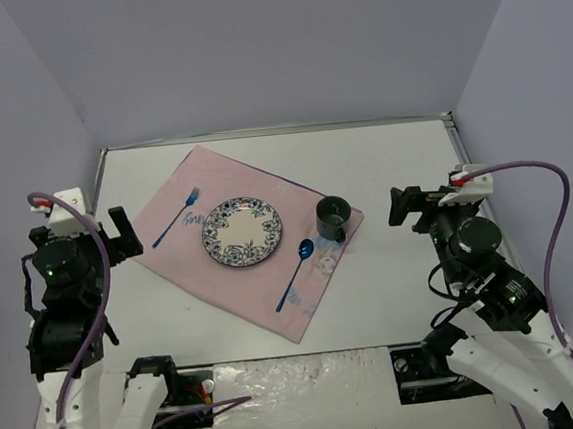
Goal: Set the dinner table for one person
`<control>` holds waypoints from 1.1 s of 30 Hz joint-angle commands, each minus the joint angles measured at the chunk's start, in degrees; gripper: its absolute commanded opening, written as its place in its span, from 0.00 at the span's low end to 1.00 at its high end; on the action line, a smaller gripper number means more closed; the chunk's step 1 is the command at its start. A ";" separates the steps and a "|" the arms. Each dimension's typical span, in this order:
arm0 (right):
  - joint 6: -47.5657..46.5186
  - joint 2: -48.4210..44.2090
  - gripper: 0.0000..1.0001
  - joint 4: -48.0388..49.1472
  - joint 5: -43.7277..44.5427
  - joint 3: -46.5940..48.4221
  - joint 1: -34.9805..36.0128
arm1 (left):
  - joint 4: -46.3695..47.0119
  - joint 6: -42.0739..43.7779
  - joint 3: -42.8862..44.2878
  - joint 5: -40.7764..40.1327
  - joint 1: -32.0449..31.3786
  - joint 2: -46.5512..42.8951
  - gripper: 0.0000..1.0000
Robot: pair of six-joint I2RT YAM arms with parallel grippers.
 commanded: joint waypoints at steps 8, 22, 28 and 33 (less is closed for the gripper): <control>-1.61 -7.02 1.00 -1.45 12.50 -2.15 -0.15 | 0.80 -3.34 -8.90 -9.76 -2.77 -11.75 0.97; -0.99 -12.60 1.00 0.22 15.57 -6.11 -0.11 | 8.88 -2.83 -20.05 -17.26 -4.62 -19.43 0.97; -1.56 -11.93 1.00 0.22 15.08 -6.16 -0.07 | 8.92 -2.04 -20.31 -19.15 -4.97 -18.55 0.97; -1.41 -11.90 1.00 0.29 14.90 -6.25 -0.17 | 9.20 -1.65 -20.50 -19.22 -5.71 -18.74 0.97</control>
